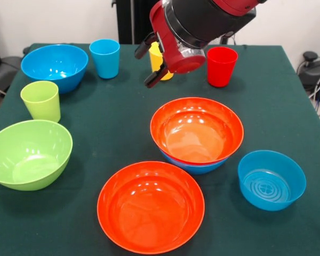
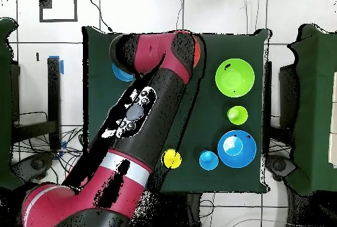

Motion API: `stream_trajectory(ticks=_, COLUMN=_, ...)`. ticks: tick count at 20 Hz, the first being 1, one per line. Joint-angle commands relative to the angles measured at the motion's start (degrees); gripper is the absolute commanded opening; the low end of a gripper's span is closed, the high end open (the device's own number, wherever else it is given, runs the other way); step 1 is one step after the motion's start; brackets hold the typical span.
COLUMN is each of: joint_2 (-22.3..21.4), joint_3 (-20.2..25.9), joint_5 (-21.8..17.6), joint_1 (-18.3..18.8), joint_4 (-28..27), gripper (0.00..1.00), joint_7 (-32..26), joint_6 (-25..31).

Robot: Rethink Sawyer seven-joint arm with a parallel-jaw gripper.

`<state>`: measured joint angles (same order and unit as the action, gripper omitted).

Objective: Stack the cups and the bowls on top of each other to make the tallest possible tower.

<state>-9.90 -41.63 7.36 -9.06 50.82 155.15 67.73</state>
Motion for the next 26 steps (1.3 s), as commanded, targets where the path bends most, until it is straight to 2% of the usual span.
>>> stream_trajectory(ticks=1, joint_2=0.59, joint_3=8.53, joint_5=-4.18, joint_1=1.49, joint_4=0.02, gripper=1.00, joint_7=-12.87, joint_6=5.10)
stream_trajectory(ticks=15, joint_2=0.49, joint_3=8.17, joint_5=-7.02, joint_1=1.68, joint_4=-0.48, gripper=1.00, joint_7=-14.19, joint_6=0.00)
stream_trajectory(ticks=26, joint_2=0.18, joint_3=9.17, joint_5=-8.30, joint_1=2.30, joint_4=-0.81, gripper=1.00, joint_7=-14.19, joint_6=-0.42)
